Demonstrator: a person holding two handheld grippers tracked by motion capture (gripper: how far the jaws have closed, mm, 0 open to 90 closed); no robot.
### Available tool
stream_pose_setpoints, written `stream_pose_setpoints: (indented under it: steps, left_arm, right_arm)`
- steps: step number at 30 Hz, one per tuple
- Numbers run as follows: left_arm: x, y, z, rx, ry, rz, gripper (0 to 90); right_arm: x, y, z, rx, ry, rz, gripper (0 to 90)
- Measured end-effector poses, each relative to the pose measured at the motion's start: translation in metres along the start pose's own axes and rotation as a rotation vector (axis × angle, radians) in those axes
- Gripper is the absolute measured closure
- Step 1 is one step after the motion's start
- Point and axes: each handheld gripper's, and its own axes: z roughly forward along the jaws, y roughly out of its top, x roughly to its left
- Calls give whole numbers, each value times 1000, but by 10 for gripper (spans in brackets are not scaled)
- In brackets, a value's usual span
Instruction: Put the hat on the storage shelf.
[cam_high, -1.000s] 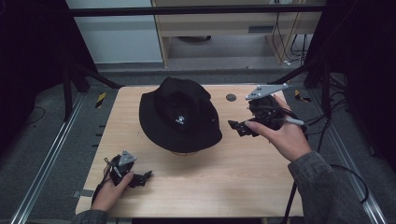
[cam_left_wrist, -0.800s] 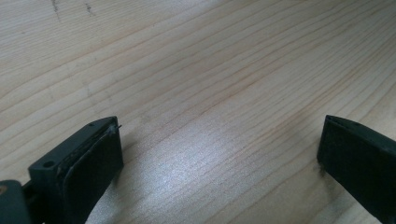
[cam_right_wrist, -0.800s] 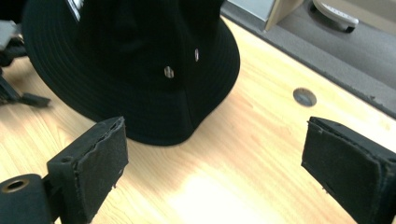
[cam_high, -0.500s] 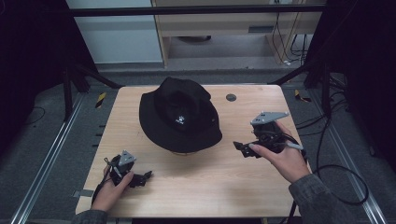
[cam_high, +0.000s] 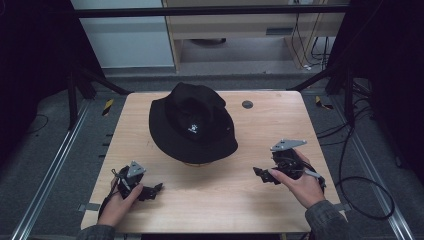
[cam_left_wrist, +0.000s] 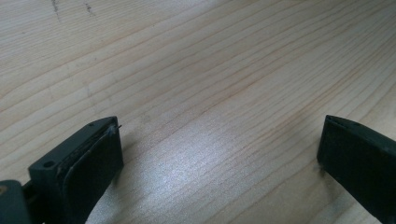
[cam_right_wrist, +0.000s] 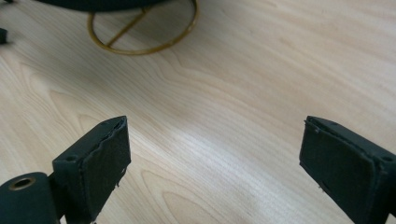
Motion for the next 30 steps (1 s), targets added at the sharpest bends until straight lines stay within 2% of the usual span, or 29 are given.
stream_pose_setpoints:
  steps: [9,19,21,26,30]
  left_arm:
    - [0,0,0,0,-1,0,0]
    - [0,0,0,0,0,0,0]
    - [0,0,0,0,0,0,0]
    - [0,0,0,0,0,0,0]
    - [0,0,0,-1,0,-1,0]
  right_arm:
    - [-10,-29,31,61,-15,67,90]
    - [-5,-43,53,128,-26,94,88]
    - [-4,-46,57,134,-37,85,73]
    - [3,-51,61,114,-93,13,48]
    - [3,-55,62,73,-100,22,35]
